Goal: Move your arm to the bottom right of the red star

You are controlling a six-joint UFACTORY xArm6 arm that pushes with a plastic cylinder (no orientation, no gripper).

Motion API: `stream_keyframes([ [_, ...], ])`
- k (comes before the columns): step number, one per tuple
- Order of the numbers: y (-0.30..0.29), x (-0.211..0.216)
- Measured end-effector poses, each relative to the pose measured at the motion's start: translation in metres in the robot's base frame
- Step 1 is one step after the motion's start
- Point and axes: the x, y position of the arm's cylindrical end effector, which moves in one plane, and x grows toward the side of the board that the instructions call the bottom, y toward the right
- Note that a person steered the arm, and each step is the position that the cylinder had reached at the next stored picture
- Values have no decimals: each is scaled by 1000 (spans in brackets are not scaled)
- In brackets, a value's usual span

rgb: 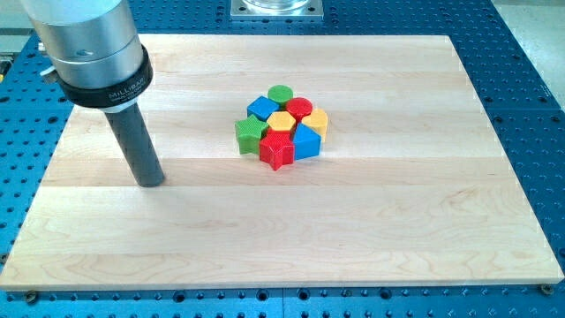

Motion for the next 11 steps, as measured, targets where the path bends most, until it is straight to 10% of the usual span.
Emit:
stream_keyframes([
  [9,2,-14],
  [11,127,34],
])
